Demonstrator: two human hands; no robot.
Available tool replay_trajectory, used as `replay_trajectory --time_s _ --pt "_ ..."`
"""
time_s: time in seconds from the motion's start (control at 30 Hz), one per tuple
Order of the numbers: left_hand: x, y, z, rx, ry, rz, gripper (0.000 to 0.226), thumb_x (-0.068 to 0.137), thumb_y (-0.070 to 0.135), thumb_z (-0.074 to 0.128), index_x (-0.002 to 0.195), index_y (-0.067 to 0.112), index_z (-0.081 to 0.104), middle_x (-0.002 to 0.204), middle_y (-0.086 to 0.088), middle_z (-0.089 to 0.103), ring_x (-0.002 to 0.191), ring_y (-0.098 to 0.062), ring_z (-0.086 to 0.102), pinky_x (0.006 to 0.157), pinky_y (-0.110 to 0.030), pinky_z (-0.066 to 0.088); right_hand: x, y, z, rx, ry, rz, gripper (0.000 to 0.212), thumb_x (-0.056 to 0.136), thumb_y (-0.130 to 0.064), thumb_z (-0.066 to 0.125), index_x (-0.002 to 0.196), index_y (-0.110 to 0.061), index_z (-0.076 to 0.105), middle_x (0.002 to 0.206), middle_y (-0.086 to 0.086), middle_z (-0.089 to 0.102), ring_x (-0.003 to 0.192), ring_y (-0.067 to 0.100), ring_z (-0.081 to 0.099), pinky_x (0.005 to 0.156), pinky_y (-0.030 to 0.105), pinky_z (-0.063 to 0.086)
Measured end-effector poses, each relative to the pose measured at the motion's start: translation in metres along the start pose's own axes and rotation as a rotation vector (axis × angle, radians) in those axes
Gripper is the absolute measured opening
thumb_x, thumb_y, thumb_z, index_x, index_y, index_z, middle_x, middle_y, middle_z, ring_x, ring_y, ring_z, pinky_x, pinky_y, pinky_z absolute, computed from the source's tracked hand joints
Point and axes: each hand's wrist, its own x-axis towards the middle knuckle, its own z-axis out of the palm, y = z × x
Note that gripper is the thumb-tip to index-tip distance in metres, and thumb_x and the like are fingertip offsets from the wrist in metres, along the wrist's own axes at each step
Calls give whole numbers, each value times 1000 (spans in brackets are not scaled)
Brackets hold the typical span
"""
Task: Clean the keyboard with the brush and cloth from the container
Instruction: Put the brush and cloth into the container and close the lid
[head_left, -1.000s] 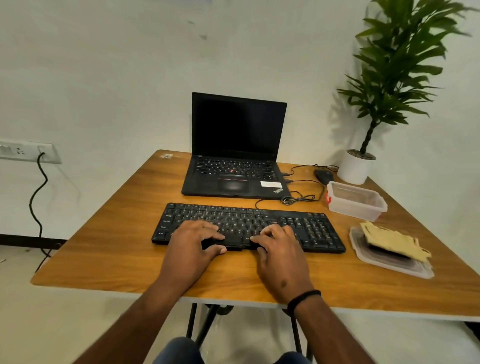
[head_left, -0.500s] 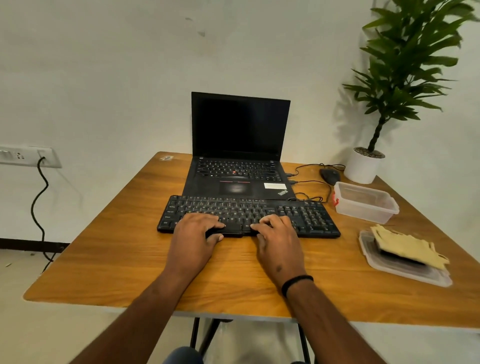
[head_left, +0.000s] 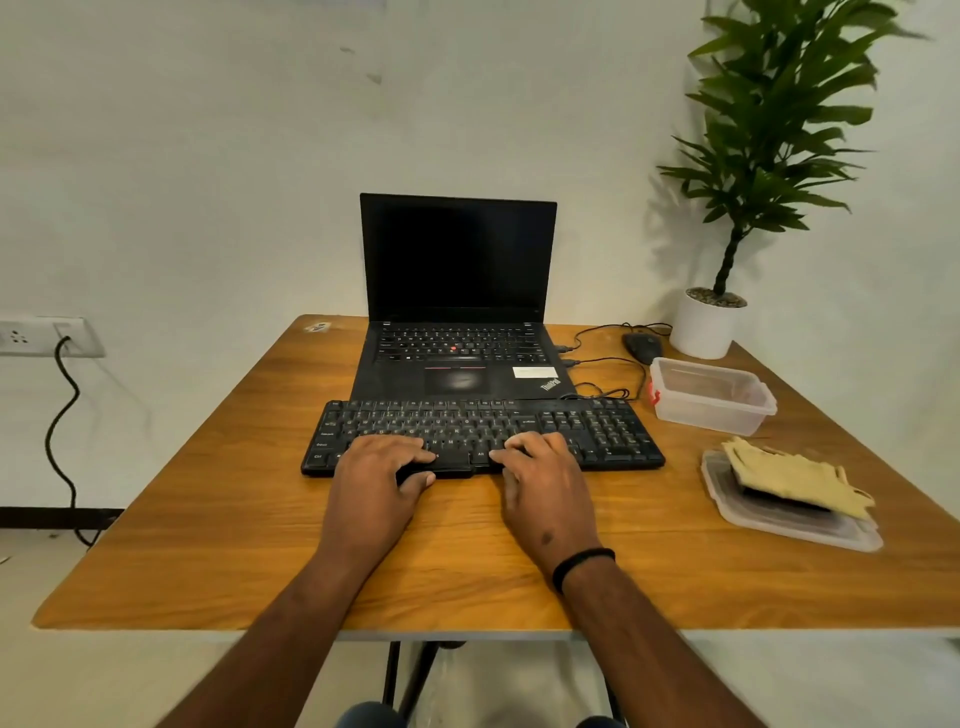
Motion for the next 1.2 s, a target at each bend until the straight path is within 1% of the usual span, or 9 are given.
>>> replay_trajectory --time_s 0.2,0.3,0.4,0.47,0.6,0.83,0.93,1.07,1.2 --pt "-6 16 -2 10 108 84 23 82 26 83 103 19 77 104 5 74 102 -15 63 93 -27 40 -7 3 -14 182 136 52 23 91 -19 62 111 -14 71 107 -2 64 104 16 51 92 28 47" --pt "-19 50 7 -139 166 11 19 85 28 80 101 19 77 99 9 74 96 -10 64 85 -28 50 -18 21 -31 314 207 210 22 91 -23 64 112 -16 70 111 -5 63 108 12 51 94 20 37" --pt "-25 101 23 -401 156 -80 13 86 28 78 96 20 78 86 15 73 83 1 68 72 -13 51 -29 47 -50 433 303 379 19 90 -20 69 108 -17 71 107 -5 66 105 13 57 92 27 46" --pt "-24 136 38 -549 83 -120 8 86 27 79 91 21 78 77 15 72 77 3 68 64 -10 49 -34 69 -66 465 380 466 18 89 -17 70 107 -14 71 103 -3 66 98 14 61 89 33 52" --pt "-15 186 73 -755 -179 -304 16 88 37 77 82 21 76 70 1 73 63 -13 69 57 -35 56 -48 116 -99 437 528 624 22 89 -15 69 111 -10 67 105 2 64 98 20 60 88 38 53" --pt "3 249 130 -862 -438 -510 30 91 35 74 85 5 73 76 -12 75 59 -20 66 60 -37 58 -73 194 -120 255 708 776 33 89 -13 66 120 -4 61 123 17 57 117 30 48 92 30 39" --pt "10 263 146 -817 -436 -513 30 92 35 73 85 6 72 78 -11 76 59 -17 66 61 -37 60 -74 210 -126 185 693 842 38 91 -18 66 125 -4 59 128 17 57 122 32 46 95 29 33" --pt "20 271 162 -796 -481 -577 34 91 40 72 91 6 71 83 -11 76 58 -16 65 51 -29 54 -75 219 -124 228 556 997 47 91 -27 64 130 -4 54 129 18 57 119 35 49 101 47 45" --pt "29 277 168 -726 -545 -624 34 89 39 74 92 5 69 77 -7 74 53 -15 61 45 -25 44 -75 216 -121 137 427 977 49 90 -36 63 130 -9 54 124 15 61 116 34 50 99 49 47"
